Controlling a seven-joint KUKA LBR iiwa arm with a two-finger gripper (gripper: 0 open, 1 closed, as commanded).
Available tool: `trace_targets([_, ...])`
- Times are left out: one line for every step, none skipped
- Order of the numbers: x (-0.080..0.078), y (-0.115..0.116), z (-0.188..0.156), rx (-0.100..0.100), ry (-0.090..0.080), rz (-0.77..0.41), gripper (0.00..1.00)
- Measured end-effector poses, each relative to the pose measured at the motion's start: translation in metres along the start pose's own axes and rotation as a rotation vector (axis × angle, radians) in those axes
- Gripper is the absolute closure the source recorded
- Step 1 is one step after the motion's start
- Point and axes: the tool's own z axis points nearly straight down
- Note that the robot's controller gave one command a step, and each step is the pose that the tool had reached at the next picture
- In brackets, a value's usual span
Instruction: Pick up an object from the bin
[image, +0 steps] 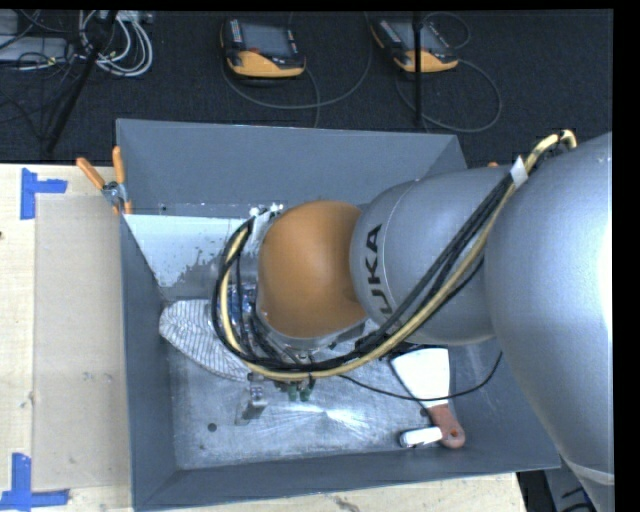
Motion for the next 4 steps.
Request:
trace_targets([-0.035,0.018,0.028,-0.004,-0.010,0.108,0.00])
trace_targets([-0.058,0.010,0.039,0.002,0.006,0.195,0.00])
trace_targets([-0.086,0.030,0.023,-0.001,-0.003,0.415,0.00])
trace_targets([-0.094,0.053,0.066,-0.002,-0.005,0.293,0.00])
